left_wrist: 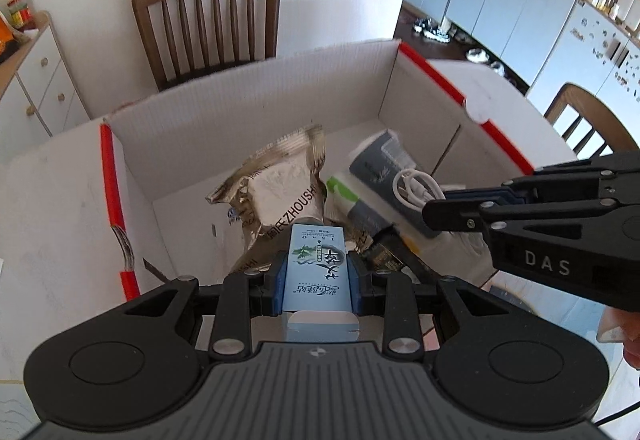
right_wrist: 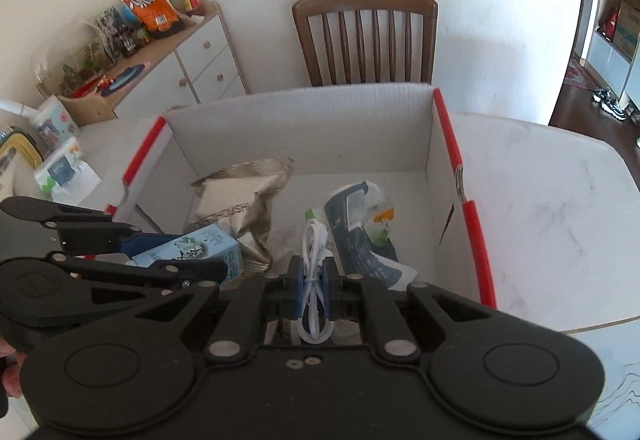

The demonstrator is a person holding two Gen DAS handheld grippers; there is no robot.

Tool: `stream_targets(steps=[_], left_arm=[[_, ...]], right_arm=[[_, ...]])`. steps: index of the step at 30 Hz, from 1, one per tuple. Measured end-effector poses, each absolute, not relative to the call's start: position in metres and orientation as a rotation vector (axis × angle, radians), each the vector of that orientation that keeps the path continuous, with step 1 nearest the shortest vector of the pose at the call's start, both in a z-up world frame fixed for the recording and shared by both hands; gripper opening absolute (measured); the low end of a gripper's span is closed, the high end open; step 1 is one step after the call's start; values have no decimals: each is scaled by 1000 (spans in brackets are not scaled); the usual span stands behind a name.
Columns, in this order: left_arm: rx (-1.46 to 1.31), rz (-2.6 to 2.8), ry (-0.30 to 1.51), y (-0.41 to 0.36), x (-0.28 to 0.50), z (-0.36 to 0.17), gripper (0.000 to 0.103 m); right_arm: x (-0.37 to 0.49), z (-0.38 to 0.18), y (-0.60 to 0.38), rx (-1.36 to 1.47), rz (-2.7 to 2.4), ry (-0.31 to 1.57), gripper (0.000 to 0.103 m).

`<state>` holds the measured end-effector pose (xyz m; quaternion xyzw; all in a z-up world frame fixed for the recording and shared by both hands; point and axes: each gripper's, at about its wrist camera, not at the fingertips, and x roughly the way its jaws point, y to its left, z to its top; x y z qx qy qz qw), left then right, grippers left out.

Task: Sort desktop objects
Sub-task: 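Lift the milk carton and white cable and carry them over the red box, then lower the milk carton and cable into the box and open both tools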

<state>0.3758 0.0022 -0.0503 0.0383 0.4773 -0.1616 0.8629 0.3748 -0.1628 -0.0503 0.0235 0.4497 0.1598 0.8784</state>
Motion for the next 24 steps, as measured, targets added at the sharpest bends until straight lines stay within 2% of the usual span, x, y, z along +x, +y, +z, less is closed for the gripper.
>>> stream_targets(steps=[11, 24], left_arm=[[55, -345, 1105, 0, 386, -67, 28], [76, -363, 1116, -1, 388, -65, 28]], right_arm=[[381, -70, -157, 11, 324, 994, 8], [381, -80, -156, 4, 325, 1042, 9]])
